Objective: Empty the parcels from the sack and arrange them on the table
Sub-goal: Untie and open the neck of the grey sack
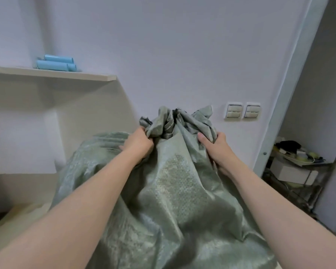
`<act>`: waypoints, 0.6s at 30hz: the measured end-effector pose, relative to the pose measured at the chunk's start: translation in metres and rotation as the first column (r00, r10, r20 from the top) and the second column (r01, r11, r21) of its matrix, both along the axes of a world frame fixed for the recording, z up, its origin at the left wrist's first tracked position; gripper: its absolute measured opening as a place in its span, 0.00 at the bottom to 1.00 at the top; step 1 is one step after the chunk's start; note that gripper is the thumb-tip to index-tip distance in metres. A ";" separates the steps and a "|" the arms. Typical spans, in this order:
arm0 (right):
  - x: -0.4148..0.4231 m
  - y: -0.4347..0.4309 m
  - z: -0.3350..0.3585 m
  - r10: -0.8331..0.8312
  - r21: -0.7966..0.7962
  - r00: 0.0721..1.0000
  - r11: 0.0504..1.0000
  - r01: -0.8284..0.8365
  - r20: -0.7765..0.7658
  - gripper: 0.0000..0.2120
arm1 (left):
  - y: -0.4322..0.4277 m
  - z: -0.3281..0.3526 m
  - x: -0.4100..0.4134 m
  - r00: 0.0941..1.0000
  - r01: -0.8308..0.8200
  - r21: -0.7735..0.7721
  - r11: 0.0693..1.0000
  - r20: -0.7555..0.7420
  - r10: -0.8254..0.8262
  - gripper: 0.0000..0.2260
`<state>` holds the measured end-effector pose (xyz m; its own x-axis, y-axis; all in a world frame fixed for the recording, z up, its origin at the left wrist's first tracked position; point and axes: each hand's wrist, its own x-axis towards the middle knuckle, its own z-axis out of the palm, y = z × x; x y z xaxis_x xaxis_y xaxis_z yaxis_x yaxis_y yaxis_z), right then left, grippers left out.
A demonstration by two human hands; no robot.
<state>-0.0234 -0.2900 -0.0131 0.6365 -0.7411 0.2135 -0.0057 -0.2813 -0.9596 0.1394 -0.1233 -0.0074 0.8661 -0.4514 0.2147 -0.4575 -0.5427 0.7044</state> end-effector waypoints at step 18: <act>-0.003 0.028 0.023 0.100 0.090 0.959 0.993 -0.079 -0.264 0.09 | 0.040 -0.032 0.085 0.992 -0.087 0.490 0.867 -0.033 0.118 0.27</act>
